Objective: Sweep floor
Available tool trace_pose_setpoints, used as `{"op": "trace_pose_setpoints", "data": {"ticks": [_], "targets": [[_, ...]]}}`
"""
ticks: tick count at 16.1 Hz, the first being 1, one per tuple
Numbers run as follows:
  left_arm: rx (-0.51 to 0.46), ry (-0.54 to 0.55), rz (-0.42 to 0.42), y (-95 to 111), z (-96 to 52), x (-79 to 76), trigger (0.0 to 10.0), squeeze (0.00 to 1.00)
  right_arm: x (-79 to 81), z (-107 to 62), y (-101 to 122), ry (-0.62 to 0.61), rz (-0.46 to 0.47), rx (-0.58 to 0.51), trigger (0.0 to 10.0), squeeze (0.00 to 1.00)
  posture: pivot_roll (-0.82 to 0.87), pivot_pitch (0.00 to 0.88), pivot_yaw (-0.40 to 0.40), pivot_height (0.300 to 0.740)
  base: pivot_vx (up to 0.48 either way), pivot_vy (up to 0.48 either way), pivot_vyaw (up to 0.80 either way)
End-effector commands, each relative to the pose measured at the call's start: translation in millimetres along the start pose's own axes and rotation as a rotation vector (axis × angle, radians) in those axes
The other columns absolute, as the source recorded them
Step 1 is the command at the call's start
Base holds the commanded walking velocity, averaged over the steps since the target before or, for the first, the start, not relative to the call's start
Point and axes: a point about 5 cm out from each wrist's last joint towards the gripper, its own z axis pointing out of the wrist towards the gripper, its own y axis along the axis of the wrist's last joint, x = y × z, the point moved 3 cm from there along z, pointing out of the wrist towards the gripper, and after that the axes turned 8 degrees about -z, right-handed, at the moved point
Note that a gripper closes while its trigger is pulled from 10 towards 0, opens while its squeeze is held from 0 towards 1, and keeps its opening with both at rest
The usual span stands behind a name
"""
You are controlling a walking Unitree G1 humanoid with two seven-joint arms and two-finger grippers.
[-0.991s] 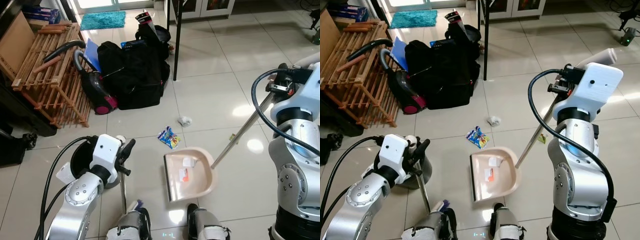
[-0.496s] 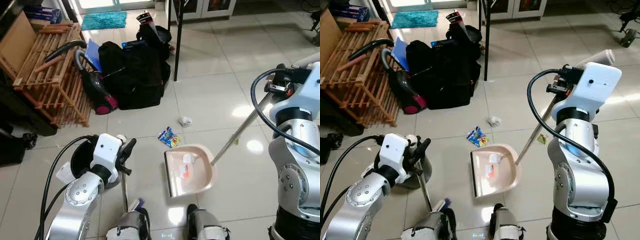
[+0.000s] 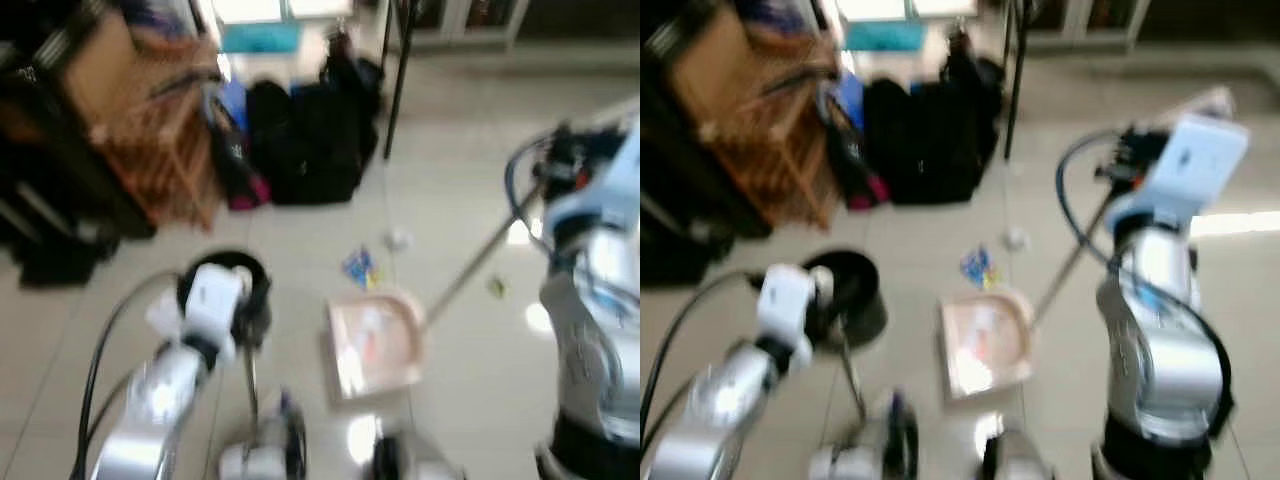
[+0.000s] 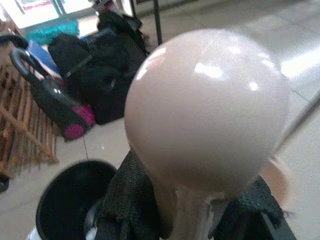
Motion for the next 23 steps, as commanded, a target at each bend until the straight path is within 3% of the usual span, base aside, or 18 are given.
{"op": "trace_pose_setpoints", "data": {"ticks": [1,10,18,23], "targets": [[-0.004,0.004,0.005,3,0.5,1.5,10.0,0.00,-1.5,-1.5,9,-0.003,0.009,-0.035,10.0,0.00,-0.10,0.173,0.034,0.740,-0.319,0.000,0.00],[0.011,0.031,-0.001,4,-4.0,8.8,10.0,0.00,1.0,-1.3,7,0.017,0.012,-0.009,10.0,0.00,-0.10,0.198,0.018,0.740,-0.068,0.000,0.00],[0.028,0.044,-0.002,0,-13.3,9.8,10.0,0.00,9.7,-7.5,0,0.064,0.037,0.034,10.0,0.00,-0.08,0.202,-0.021,0.740,0.000,0.306,0.00],[-0.011,0.067,-0.001,11,-16.5,13.1,10.0,0.00,10.0,-4.2,1,0.060,0.084,0.042,10.0,0.00,-0.06,0.213,-0.014,0.740,0.000,0.000,0.00]]}}
